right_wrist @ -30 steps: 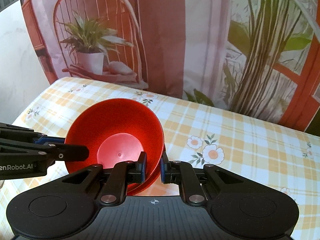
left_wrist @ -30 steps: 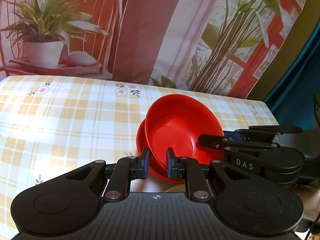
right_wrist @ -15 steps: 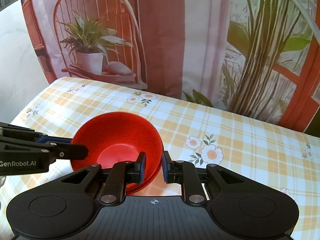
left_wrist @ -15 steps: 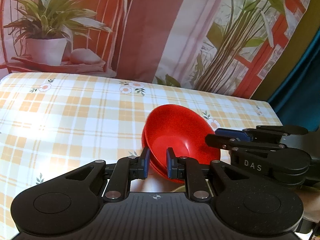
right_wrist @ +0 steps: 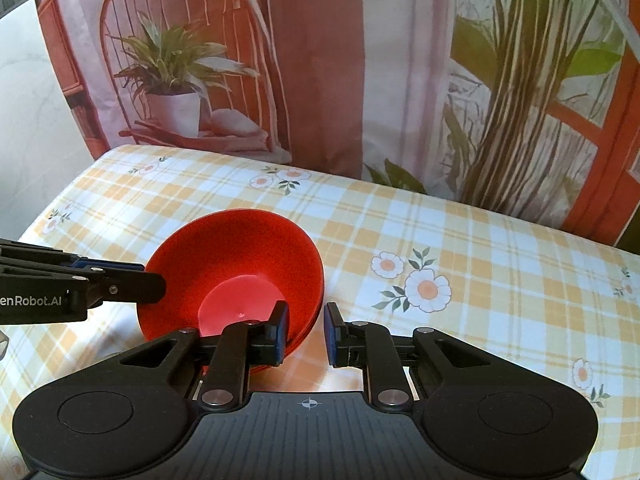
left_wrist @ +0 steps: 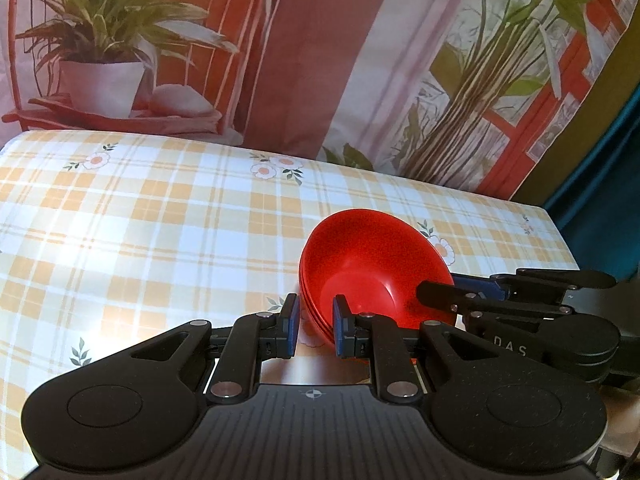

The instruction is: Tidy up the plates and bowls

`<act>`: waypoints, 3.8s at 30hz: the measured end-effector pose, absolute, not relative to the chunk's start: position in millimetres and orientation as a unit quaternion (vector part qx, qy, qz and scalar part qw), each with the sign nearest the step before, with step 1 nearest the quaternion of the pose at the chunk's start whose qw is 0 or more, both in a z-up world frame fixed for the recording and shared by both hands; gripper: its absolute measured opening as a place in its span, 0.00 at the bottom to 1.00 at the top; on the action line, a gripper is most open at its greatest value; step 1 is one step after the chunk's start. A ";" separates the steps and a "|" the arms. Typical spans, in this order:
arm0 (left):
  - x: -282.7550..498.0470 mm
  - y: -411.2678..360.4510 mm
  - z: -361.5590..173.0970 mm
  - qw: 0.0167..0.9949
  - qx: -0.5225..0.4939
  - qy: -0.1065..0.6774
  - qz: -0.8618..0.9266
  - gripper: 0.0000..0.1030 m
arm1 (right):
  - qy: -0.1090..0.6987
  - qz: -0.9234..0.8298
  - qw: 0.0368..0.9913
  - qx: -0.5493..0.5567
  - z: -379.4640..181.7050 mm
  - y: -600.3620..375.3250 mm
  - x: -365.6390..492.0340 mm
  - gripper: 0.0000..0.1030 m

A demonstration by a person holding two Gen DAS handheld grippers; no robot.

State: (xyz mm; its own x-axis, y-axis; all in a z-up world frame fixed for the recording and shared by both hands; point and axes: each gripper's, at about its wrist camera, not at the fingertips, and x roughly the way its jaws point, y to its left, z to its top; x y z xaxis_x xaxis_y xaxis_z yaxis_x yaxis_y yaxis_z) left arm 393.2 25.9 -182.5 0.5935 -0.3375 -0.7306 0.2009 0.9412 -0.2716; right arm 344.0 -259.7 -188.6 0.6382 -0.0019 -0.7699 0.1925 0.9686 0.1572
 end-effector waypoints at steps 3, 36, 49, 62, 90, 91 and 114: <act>394.4 26.0 -185.2 0.887 -0.085 0.426 -0.154 0.18 | 0.423 -0.050 0.897 0.115 -191.7 -258.8 345.3 0.18; 401.0 23.4 -194.3 0.887 -0.101 0.422 -0.160 0.18 | 0.414 -0.047 0.899 0.134 -199.4 -263.4 347.1 0.16; 396.9 23.6 -182.0 0.896 -0.096 0.405 -0.158 0.17 | 0.395 -0.052 0.908 0.126 -180.1 -262.6 344.7 0.15; 373.5 22.3 -148.7 0.911 -0.088 0.371 -0.159 0.17 | 0.370 -0.052 0.919 0.123 -144.8 -257.5 327.9 0.15; 289.5 17.8 -147.9 0.908 -0.062 0.378 -0.169 0.18 | 0.373 -0.042 0.917 0.138 -149.1 -223.5 245.1 0.14; 287.5 17.2 -149.2 0.908 -0.062 0.379 -0.170 0.18 | 0.374 -0.043 0.916 0.139 -150.9 -222.8 242.8 0.14; 278.3 21.0 -185.0 0.892 -0.079 0.411 -0.169 0.18 | 0.401 -0.042 0.904 0.144 -171.0 -211.9 229.0 0.14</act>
